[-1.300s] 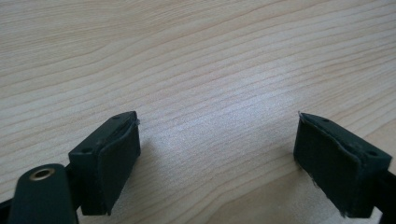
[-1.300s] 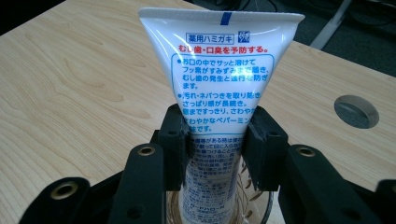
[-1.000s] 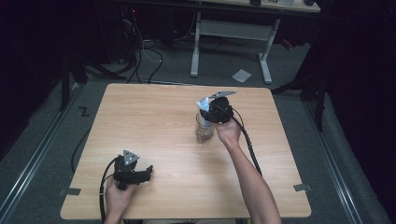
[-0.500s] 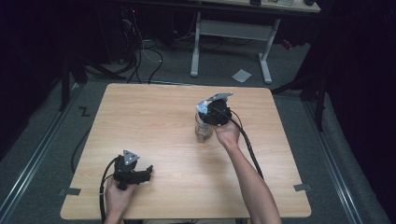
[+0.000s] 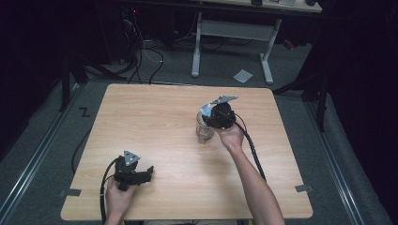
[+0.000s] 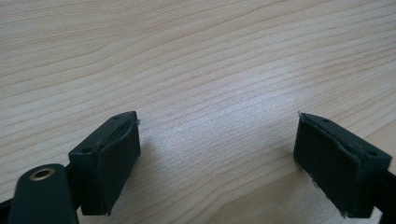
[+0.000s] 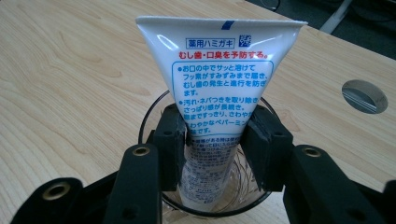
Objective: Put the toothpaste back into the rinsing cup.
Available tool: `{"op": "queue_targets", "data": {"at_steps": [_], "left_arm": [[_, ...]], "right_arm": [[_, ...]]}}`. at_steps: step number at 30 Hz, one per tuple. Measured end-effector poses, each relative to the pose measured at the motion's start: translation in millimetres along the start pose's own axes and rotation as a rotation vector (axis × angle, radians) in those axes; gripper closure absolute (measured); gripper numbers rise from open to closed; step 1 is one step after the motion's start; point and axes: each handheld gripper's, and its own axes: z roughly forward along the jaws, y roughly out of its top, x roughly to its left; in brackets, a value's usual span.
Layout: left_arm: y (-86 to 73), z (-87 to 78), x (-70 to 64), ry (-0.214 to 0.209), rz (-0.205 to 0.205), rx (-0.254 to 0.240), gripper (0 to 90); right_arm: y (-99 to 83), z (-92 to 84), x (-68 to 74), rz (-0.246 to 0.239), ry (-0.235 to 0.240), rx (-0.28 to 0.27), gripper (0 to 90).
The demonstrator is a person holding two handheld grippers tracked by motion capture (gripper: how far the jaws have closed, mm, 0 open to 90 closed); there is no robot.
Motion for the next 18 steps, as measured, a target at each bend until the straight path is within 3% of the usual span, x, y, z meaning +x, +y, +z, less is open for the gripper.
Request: {"op": "queue_targets", "data": {"at_steps": [9,18], "left_arm": [[0.0,0.1,-0.1,0.000,-0.002,-0.001,14.9],[0.1,0.1,-0.2,0.000,-0.002,-0.001,15.0]], "right_arm": [[-5.8,-5.6,0.7,-0.021,-0.003,-0.005,59.1],[-11.7,-10.7,-0.6,-0.008,0.001,-0.014,56.2]]}}
